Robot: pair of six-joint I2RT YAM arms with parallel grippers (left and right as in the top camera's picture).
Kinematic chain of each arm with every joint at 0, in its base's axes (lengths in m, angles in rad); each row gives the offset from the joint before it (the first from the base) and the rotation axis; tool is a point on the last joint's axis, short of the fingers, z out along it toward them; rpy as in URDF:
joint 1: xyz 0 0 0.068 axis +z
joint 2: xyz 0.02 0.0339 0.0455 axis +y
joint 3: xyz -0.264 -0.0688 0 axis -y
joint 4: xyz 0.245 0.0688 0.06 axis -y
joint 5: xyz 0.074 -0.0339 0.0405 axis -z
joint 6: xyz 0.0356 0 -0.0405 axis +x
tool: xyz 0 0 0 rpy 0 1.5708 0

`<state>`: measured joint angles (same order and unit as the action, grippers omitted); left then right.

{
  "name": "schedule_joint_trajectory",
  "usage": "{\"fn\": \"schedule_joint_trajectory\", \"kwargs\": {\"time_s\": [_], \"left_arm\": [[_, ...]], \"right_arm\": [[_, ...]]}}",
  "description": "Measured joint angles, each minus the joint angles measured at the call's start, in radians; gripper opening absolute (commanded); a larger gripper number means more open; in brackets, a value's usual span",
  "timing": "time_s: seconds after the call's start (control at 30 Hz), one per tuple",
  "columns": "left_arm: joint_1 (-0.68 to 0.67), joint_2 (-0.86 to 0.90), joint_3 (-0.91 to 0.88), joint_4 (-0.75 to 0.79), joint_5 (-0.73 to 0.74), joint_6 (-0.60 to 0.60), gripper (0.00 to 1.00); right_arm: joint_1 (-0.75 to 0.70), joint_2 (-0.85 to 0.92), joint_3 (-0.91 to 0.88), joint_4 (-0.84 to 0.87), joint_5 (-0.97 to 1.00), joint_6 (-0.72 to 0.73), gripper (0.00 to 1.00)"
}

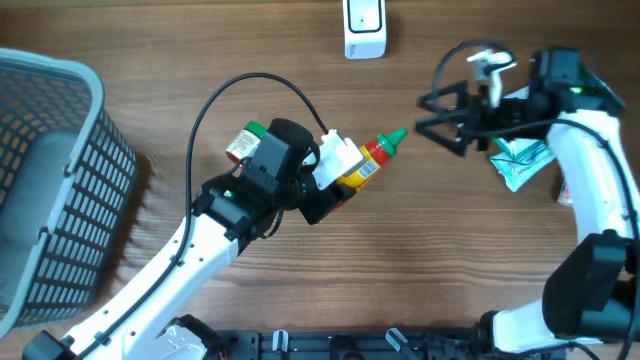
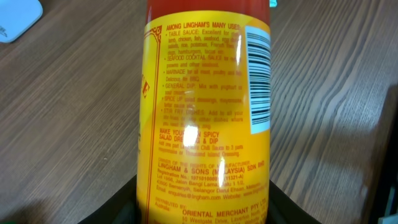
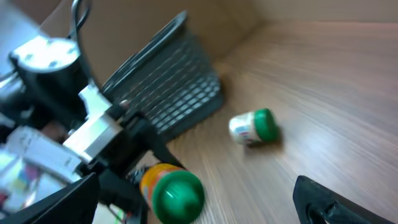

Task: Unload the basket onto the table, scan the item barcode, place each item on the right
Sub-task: 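Grasp the bottle's green cap with the right gripper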

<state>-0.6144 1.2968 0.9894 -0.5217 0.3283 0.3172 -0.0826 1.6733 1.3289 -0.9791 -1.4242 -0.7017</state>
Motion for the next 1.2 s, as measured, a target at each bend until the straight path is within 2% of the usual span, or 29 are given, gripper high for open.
{"fn": "schedule_joint_trajectory", "kwargs": {"time_s": [0.1,0.2,0.33,0.53,0.6,0.63,0.7,0.77,0.93,1.0,1.2], "left_arm": [[0.000,0.000,0.000,0.000,0.005,0.000,0.13],[0.000,0.000,0.000,0.000,0.014,0.000,0.13],[0.000,0.001,0.000,0.000,0.014,0.000,0.13],[0.000,0.001,0.000,0.001,0.014,0.000,0.13],[0.000,0.001,0.000,0.000,0.014,0.000,0.13],[0.000,0.001,0.000,0.000,0.014,0.000,0.13],[0.000,0.001,0.000,0.000,0.015,0.000,0.13],[0.001,0.001,0.000,0.000,0.014,0.000,0.13],[0.008,0.003,0.000,-0.001,0.008,-0.001,0.13],[0.008,0.003,0.000,-0.001,0.013,0.000,0.13],[0.008,0.003,0.000,0.000,0.037,0.000,0.13]], "right_arm": [[0.100,0.000,-0.003,0.093,0.012,-0.037,0.99],[0.114,0.008,-0.003,0.116,0.020,-0.037,1.00],[0.114,0.042,-0.005,0.057,0.062,-0.056,1.00],[0.114,0.090,-0.008,-0.088,0.097,-0.184,0.99],[0.114,0.090,-0.009,-0.121,0.100,-0.229,0.93],[0.114,0.090,-0.009,-0.125,0.101,-0.248,0.85],[0.114,0.090,-0.010,-0.134,0.101,-0.257,0.81],[0.114,0.090,-0.010,-0.142,0.100,-0.273,0.67],[0.115,0.090,-0.010,-0.150,0.087,-0.273,0.67],[0.115,0.090,-0.010,-0.150,0.072,-0.273,0.74],[0.129,0.090,-0.011,-0.170,0.051,-0.273,0.72]]}}
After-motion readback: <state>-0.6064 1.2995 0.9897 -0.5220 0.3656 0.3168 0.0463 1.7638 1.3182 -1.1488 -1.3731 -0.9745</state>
